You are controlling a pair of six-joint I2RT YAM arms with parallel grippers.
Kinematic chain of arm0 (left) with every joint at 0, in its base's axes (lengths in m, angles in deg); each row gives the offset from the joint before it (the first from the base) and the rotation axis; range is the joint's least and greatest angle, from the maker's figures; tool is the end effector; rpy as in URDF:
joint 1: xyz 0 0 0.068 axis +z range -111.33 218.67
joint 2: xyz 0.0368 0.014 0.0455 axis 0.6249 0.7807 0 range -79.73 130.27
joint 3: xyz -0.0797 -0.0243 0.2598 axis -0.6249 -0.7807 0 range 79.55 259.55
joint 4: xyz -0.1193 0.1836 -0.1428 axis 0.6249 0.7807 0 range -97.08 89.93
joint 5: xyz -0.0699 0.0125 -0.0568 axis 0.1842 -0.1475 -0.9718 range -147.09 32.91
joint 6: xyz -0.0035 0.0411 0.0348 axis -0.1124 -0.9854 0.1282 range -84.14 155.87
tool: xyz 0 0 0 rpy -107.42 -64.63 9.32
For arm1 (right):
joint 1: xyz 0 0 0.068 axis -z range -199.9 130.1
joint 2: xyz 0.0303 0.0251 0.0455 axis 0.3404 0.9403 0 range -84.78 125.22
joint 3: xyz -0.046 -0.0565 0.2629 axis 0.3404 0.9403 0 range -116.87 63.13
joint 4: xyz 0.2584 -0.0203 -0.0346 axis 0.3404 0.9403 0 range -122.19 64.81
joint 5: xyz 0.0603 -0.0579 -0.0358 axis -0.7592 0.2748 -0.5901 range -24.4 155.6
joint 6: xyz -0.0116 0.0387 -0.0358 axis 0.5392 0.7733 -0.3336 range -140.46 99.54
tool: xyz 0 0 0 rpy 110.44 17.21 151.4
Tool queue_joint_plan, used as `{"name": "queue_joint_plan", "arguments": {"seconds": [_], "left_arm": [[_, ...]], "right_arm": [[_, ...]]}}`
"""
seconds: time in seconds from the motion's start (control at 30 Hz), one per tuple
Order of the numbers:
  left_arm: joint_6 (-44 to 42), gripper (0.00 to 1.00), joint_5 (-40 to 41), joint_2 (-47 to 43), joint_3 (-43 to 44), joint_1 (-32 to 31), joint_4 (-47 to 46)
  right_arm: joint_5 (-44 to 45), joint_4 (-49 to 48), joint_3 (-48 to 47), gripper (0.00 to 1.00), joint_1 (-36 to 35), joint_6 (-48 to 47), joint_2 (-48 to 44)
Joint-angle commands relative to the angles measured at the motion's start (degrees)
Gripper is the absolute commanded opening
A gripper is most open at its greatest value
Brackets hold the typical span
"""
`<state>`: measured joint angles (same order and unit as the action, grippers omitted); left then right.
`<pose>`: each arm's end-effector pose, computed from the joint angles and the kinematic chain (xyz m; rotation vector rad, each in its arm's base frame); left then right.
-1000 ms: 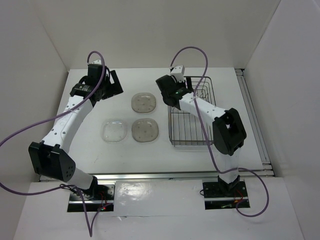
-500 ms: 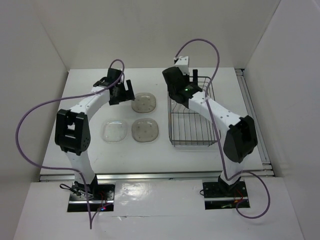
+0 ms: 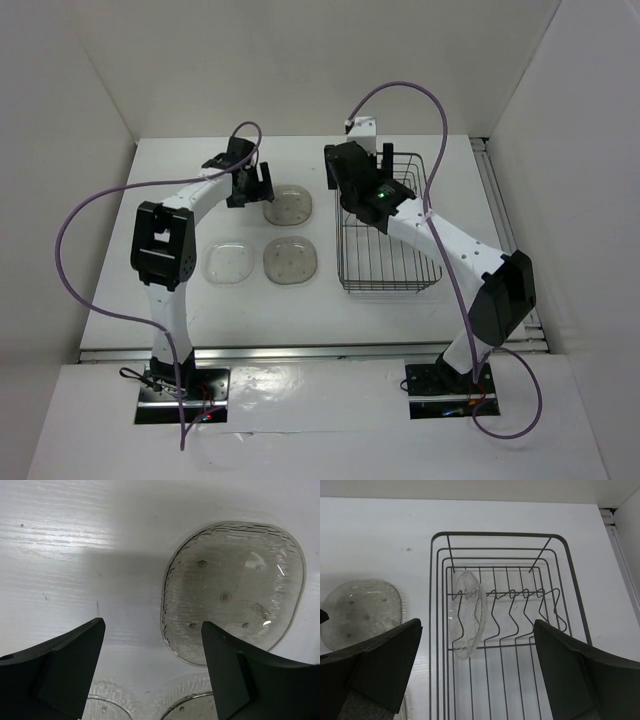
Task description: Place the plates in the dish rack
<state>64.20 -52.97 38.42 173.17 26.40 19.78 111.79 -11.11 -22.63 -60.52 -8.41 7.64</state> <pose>0.4507 -0.0955 0.2135 -0.3769 2.4482 -0.2175 0.2966 0.2206 0.3625 0.0053 1.9042 -0.2108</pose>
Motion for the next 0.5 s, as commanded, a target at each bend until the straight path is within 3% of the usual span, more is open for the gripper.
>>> {"name": "queue_joint_plan", "arguments": {"seconds": [0.0,0.27,0.47], "left_arm": [[-1.53,0.91,2.73,2.78,3.48,-0.47,0.74],[-0.74,0.87,5.37,6.22,5.16,-1.61,3.03],[-0.74,0.71,8.62,8.85,6.57,-2.76,5.49]], "right_arm": [[0.12,-2.62,0.68,1.00,-0.42,-0.54,-3.65],[-0.40,-4.37,3.92,1.00,-0.42,-1.07,-5.32],[-1.46,-4.91,5.15,1.00,0.63,-1.07,-5.85]]}}
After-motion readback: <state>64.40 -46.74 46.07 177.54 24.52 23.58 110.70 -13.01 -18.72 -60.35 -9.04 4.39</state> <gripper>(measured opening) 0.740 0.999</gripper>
